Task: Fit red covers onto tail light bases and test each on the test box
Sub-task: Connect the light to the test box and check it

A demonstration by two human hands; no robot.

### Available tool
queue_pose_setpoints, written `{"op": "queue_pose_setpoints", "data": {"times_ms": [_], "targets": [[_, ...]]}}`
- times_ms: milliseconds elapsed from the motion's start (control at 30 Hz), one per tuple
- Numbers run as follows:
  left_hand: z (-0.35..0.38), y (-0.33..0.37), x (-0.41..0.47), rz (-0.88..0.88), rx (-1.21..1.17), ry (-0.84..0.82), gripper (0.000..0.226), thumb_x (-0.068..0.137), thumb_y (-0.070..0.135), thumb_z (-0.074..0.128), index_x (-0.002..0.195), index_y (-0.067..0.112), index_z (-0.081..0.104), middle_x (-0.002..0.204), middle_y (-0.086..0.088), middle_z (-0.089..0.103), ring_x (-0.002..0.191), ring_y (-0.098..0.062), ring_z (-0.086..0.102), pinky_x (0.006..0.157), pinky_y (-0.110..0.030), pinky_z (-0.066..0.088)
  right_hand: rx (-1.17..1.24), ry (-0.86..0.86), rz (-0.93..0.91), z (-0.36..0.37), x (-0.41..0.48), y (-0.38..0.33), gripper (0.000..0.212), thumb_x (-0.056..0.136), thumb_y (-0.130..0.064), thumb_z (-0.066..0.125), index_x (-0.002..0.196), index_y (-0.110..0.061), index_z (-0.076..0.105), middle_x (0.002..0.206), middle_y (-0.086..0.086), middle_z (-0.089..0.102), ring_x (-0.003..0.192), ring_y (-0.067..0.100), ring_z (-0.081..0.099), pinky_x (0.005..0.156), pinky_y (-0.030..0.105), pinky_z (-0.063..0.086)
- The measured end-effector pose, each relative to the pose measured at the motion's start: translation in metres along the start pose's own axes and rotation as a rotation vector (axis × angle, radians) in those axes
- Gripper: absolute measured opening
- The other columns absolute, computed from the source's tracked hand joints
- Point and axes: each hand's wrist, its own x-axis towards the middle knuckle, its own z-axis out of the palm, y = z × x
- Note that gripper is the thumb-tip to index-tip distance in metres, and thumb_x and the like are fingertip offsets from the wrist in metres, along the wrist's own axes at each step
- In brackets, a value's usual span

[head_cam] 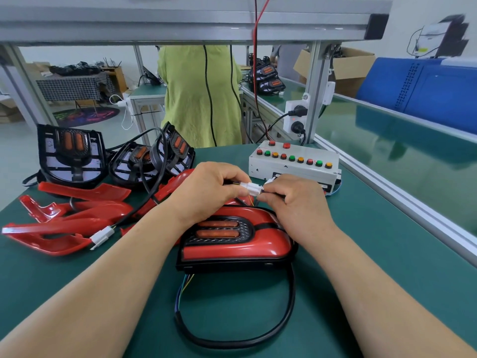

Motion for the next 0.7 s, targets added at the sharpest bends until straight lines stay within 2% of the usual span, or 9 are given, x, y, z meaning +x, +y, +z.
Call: {"op": "queue_pose_setpoints", "data": {"times_ms": [100,233,300,367,433,533,633,700], "targets": [[-0.001,-0.001,0.001,0.0,-0.024,-0.005,0.012,0.084,0.016,0.075,0.083,0.028,0.076,0.067,0.012,0.066,0.061,-0.003,0.053,0.061,-0.018,0.042,0.059,-0.001,0.028,0.0,0.0,0.0,0.007,0.085,-0.019,0.075,0.086,-0.014,0.08,0.077,0.001,0.068,0.075,0.017,0.061,0.074,0.037,0.047],[-0.006,-0.002,0.003,-0.034,-0.063,-0.029,0.015,0.086,0.018,0.074,0.088,0.032,0.075,0.076,0.002,0.071,0.067,-0.017,0.06,0.067,-0.032,0.048,0.131,0.017,0.084,0.0,0.002,0.001,0.007,0.084,-0.021,0.076,0.089,-0.019,0.081,0.078,-0.006,0.069,0.073,0.008,0.058,0.071,0.025,0.042],[-0.01,-0.006,0.004,-0.066,-0.058,-0.053,0.018,0.088,0.022,0.073,0.1,0.035,0.074,0.089,0.007,0.074,0.079,-0.009,0.067,0.079,-0.028,0.051,0.17,-0.003,0.119,0.001,0.002,0.001,0.007,0.084,-0.023,0.076,0.089,-0.02,0.08,0.08,-0.005,0.071,0.076,0.008,0.061,0.073,0.026,0.044],[-0.011,-0.011,0.005,-0.1,-0.02,-0.042,0.026,0.092,0.029,0.068,0.117,0.036,0.068,0.106,0.016,0.071,0.093,0.005,0.064,0.092,-0.023,0.049,0.192,-0.017,0.151,0.002,0.002,0.002,0.007,0.084,-0.024,0.076,0.088,-0.021,0.08,0.081,-0.005,0.071,0.079,0.009,0.062,0.076,0.028,0.046],[-0.01,-0.016,0.004,-0.156,0.024,0.032,0.025,0.098,0.035,0.057,0.122,0.033,0.066,0.117,0.017,0.067,0.106,0.004,0.061,0.101,-0.025,0.046,0.209,-0.02,0.187,0.002,0.002,0.006,0.006,0.084,-0.026,0.076,0.086,-0.022,0.08,0.079,-0.009,0.071,0.075,0.003,0.06,0.072,0.025,0.043],[-0.008,-0.022,-0.002,-0.311,-0.011,0.187,0.027,0.102,0.04,0.046,0.104,0.031,0.071,0.112,0.012,0.069,0.107,-0.008,0.063,0.101,-0.033,0.046,0.223,-0.032,0.245,0.001,0.002,0.012,0.004,0.083,-0.027,0.077,0.084,-0.024,0.08,0.071,-0.017,0.067,0.068,-0.003,0.057,0.065,0.018,0.036],[-0.012,-0.023,-0.007,-0.431,-0.155,0.367,0.034,0.103,0.04,0.043,0.088,0.028,0.071,0.095,0.011,0.071,0.091,-0.005,0.065,0.088,-0.033,0.052,0.206,-0.05,0.3,-0.003,0.003,0.015,0.004,0.083,-0.027,0.076,0.081,-0.026,0.079,0.074,-0.014,0.069,0.073,0.002,0.059,0.067,0.025,0.044],[-0.014,-0.022,-0.011,-0.484,-0.195,0.384,0.036,0.104,0.037,0.044,0.086,0.022,0.071,0.09,0.004,0.071,0.086,-0.012,0.066,0.083,-0.032,0.054,0.186,-0.078,0.325,-0.005,0.003,0.017,0.008,0.083,-0.026,0.076,0.076,-0.03,0.077,0.075,-0.007,0.072,0.073,0.007,0.061,0.072,0.029,0.046]]}}
